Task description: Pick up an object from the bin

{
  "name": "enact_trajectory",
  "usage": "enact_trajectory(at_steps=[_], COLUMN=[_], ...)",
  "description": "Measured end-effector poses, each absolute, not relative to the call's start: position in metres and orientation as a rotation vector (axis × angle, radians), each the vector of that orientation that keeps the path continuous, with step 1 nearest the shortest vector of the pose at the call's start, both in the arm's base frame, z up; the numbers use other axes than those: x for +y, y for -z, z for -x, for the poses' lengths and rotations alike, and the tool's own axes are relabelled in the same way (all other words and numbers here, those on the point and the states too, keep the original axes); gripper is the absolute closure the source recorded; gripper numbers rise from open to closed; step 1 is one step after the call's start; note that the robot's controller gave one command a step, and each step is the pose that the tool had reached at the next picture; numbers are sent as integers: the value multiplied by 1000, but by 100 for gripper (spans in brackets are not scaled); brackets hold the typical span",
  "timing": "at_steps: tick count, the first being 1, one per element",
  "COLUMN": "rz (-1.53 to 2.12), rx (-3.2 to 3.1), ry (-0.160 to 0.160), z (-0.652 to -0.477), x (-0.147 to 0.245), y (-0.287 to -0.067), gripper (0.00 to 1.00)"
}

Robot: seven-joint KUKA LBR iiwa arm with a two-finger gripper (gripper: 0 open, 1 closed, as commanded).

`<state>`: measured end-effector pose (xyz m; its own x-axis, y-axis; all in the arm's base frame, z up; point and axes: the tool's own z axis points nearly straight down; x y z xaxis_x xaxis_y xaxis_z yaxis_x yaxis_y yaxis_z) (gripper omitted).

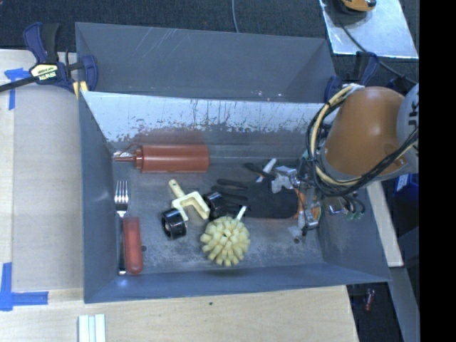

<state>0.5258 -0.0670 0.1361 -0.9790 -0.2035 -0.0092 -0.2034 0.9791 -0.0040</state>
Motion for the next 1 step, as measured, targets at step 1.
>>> enact_trajectory(at_steps=[1], rz=[431], rx=[3094], ry=[6], z=[-508], x=[-12], y=[-124], gripper=[100])
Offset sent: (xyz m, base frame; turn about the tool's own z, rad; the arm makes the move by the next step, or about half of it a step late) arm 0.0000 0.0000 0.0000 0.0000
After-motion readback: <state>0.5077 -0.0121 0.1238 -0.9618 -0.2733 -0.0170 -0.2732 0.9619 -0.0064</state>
